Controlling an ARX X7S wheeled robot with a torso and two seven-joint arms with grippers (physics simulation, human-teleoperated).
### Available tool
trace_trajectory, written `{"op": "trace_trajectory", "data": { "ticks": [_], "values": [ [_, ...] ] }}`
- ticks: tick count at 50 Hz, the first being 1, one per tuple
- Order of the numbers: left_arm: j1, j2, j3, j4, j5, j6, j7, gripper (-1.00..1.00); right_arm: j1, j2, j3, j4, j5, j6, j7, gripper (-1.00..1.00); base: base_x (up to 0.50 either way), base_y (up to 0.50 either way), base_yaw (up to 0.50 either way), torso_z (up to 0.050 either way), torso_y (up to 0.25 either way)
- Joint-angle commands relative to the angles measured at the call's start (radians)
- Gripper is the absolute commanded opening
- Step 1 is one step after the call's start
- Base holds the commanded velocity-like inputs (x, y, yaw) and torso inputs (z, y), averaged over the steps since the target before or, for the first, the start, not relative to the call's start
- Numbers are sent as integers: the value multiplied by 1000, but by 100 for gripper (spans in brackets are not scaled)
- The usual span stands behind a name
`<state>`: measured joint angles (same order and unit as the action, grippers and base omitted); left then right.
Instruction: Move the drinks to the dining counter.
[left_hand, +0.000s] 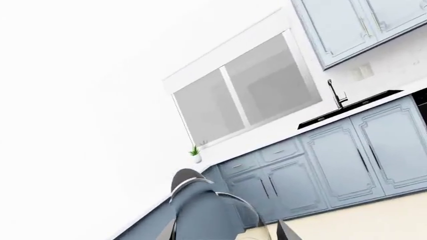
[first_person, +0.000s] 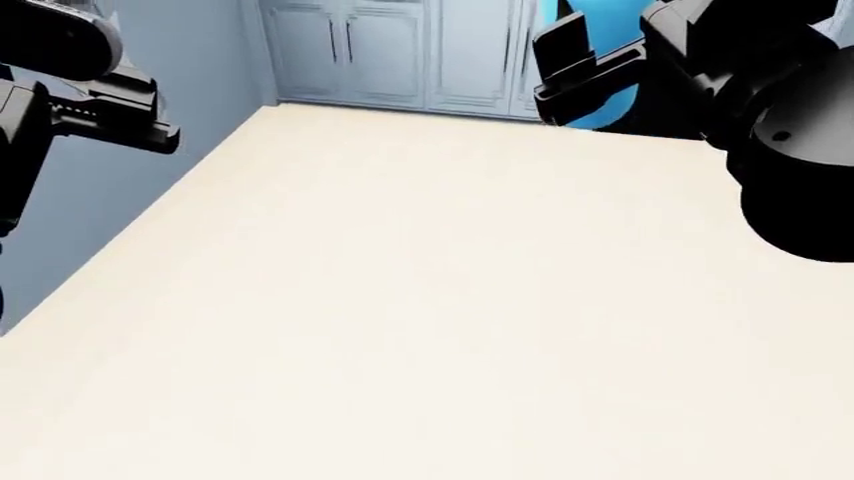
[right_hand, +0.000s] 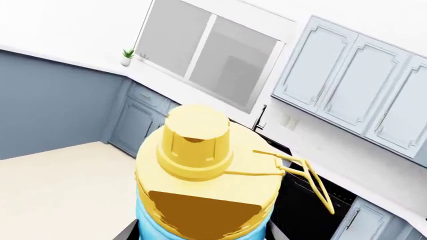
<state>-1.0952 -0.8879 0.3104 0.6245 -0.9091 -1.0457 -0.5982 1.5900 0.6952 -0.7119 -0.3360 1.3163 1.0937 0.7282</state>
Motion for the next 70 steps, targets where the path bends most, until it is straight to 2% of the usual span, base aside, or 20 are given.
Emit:
{"op": "trace_trajectory", "data": {
  "ticks": [1,12,34,38,40,45,70],
  "values": [
    [5,-6,-14,1,12,13,-10,-100,19,-2,-10,1,-44,19,-17,-100,-388,433,0,0,11],
    [-8,3,-5,-7,13,12,-7,-100,33,1,-24,0,-56,31,-15,-100,-485,356,0,1,2],
    [6,-2,-5,-9,15,27,-3,-100,32,1,-46,6,-69,42,-17,-100,-527,87,0,0,2],
    [10,-3,-1,-10,20,32,-1,-100,20,7,-18,-1,-63,0,-27,-100,-445,223,0,3,0],
    [12,-4,-3,-10,19,34,-2,-100,4,10,18,25,-34,-25,-14,-100,0,0,0,0,6],
    [15,-5,-3,-9,19,37,0,-100,38,9,-49,15,-91,40,7,-100,0,0,0,0,0],
    [17,-3,3,-16,21,46,4,-100,58,-2,-82,24,-114,50,-18,-100,-489,-106,0,0,1]
  ]
}}
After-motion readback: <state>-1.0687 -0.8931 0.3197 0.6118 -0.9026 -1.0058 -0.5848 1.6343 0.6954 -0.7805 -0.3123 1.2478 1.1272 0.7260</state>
